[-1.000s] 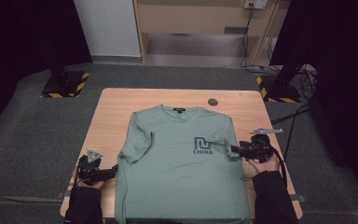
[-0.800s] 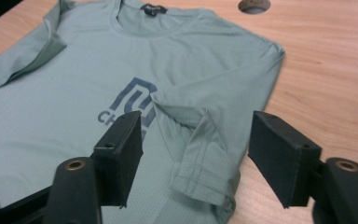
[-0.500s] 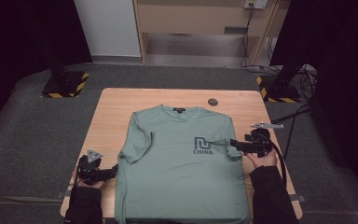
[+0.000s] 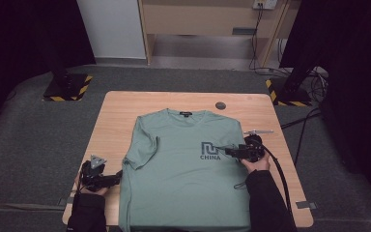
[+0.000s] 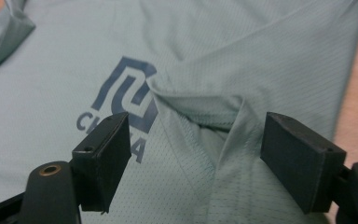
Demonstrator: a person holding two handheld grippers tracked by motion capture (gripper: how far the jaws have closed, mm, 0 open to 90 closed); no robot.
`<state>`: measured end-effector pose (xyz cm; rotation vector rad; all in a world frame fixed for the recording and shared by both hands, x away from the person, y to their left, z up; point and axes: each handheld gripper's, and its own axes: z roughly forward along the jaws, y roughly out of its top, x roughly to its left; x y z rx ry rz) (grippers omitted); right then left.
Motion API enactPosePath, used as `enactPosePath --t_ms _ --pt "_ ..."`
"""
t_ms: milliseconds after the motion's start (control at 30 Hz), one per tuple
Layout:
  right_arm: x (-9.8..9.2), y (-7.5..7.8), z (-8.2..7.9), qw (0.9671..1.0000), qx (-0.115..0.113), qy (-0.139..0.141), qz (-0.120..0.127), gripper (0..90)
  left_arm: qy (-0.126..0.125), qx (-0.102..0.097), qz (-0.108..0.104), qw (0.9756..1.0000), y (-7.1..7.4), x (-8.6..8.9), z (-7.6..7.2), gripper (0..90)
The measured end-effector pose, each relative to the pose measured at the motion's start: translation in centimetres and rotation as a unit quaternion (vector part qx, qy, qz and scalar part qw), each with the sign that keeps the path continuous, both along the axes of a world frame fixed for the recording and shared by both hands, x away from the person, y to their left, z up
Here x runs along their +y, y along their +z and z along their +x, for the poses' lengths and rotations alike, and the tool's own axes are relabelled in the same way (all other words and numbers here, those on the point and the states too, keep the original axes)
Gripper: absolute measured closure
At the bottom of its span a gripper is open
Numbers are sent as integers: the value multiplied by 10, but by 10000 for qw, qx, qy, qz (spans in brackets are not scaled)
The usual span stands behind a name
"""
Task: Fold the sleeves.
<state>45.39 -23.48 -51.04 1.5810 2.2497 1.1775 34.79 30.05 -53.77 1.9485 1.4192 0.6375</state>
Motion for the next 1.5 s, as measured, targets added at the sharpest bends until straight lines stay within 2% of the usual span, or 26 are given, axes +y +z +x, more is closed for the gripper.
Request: enactPosePath --t_ms 167,267,400,500,633,733,800,967,1033,1200,1333,1500 --pt "10 -10 -3 9990 298 339 40 258 0 -1 0 10000 0 0 0 93" --pt "14 -8 -7 9987 214 452 77 257 0 -1 0 10000 0 0 0 92" --pt "8 -3 -4 9997 -1 177 180 249 0 -1 0 10000 0 0 0 92" --pt "5 -5 -1 9999 -145 -53 71 235 0 -1 0 10000 0 0 0 92" --pt "4 -13 5 9997 -115 -229 -63 231 0 -2 1 10000 0 0 0 92" --pt "6 -16 5 9996 -90 -224 -133 238 0 -1 0 10000 0 0 0 92" --pt "9 -16 3 9999 -6 -118 -72 239 -1 -1 0 10000 0 0 0 92" --pt "20 -13 -7 9995 44 258 -190 239 -2 0 1 10000 0 0 0 92" --pt "21 -12 -9 9993 71 328 -153 239 -2 0 2 10000 0 0 0 92" --pt "16 -8 -8 9999 -50 148 -44 229 -2 0 1 10000 0 0 0 91" --pt "12 -8 -5 9996 -205 -58 -158 223 -1 0 2 10000 0 0 0 92" --pt "13 -17 -2 9994 -125 -86 -314 223 -6 0 1 10000 0 0 0 92"
